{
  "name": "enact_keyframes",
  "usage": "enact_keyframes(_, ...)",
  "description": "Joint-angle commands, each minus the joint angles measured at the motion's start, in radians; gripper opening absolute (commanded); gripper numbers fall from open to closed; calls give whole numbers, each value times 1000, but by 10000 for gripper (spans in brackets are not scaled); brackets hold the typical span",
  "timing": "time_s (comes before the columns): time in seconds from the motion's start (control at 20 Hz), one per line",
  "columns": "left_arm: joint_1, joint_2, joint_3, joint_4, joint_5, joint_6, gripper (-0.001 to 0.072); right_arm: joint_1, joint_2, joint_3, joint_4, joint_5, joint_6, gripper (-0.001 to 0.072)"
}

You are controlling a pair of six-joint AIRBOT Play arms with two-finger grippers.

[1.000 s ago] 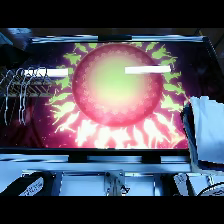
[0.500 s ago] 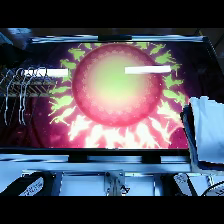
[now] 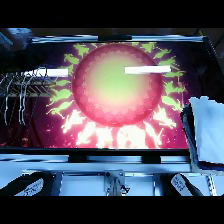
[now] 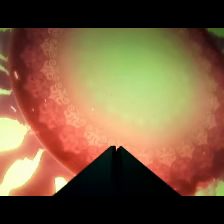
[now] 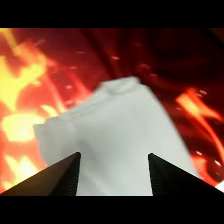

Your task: Fold the shirts.

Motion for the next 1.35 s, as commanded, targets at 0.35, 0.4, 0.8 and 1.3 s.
enact_keyframes(0.35, -217, -233, 77, 514, -470, -165, 542, 657, -227, 84, -147, 439, 107, 620)
enact_keyframes(0.4, -218, -233, 77, 508, -470, -165, 542, 657, -227, 84, -149, 475, 106, 620)
enact_keyframes(0.8, -218, -233, 76, 432, -444, -168, 542, 657, -226, 84, -149, 512, 103, 620)
enact_keyframes(1.3, -214, -233, 76, 432, -405, -144, 542, 657, -226, 84, -149, 512, 103, 620)
